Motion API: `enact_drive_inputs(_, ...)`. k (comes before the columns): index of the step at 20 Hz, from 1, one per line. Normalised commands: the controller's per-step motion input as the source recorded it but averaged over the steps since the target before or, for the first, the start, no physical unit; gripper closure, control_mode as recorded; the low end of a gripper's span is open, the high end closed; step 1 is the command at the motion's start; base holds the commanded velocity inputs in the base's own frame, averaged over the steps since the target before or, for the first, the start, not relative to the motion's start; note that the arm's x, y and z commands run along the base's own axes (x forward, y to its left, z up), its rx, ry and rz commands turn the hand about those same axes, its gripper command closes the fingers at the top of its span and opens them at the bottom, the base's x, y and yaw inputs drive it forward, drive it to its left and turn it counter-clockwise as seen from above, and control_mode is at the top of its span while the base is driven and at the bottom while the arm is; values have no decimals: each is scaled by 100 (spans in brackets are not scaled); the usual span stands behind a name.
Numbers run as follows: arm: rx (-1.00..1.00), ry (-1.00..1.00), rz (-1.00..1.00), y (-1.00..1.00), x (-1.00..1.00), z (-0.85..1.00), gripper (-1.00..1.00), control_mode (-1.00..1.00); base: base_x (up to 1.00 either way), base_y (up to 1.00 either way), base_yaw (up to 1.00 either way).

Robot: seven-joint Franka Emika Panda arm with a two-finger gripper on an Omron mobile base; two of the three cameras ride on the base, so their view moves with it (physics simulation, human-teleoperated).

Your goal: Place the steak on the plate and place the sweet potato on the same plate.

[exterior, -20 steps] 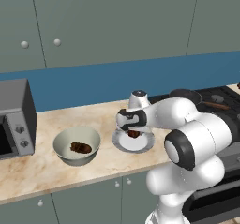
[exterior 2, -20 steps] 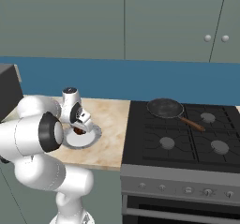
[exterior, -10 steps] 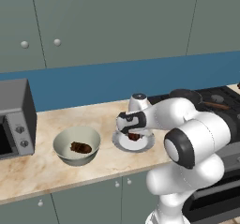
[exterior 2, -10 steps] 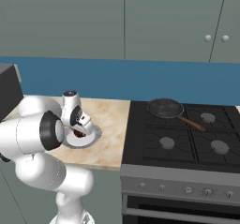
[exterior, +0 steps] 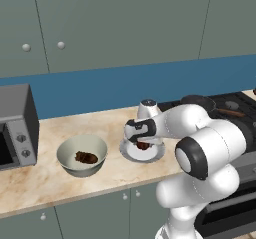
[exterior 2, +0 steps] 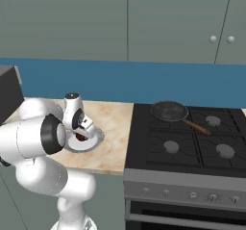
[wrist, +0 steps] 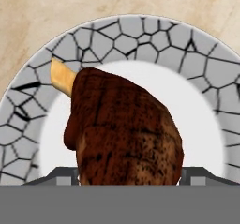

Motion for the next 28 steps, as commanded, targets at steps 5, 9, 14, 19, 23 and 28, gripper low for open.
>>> enact_drive_inputs(5, 0, 0, 0, 0, 0, 0, -100, -100, 0, 0, 0)
enact_drive_inputs(9, 0, 0, 0, 0, 0, 1, -100, -100, 0, 0, 0)
enact_drive_inputs(14, 0, 0, 0, 0, -28, 15, -100, -100, 0, 0, 0)
enact_drive_inputs(19, 0, -5, 0, 0, -39, 50, -100, -100, 0, 0, 0)
enact_drive_inputs(23, 0, -5, 3, 10, -56, 65, -100, -100, 0, 0, 0)
enact_drive_inputs(28, -3, 0, 23, 61, -57, 51, -100, -100, 0, 0, 0)
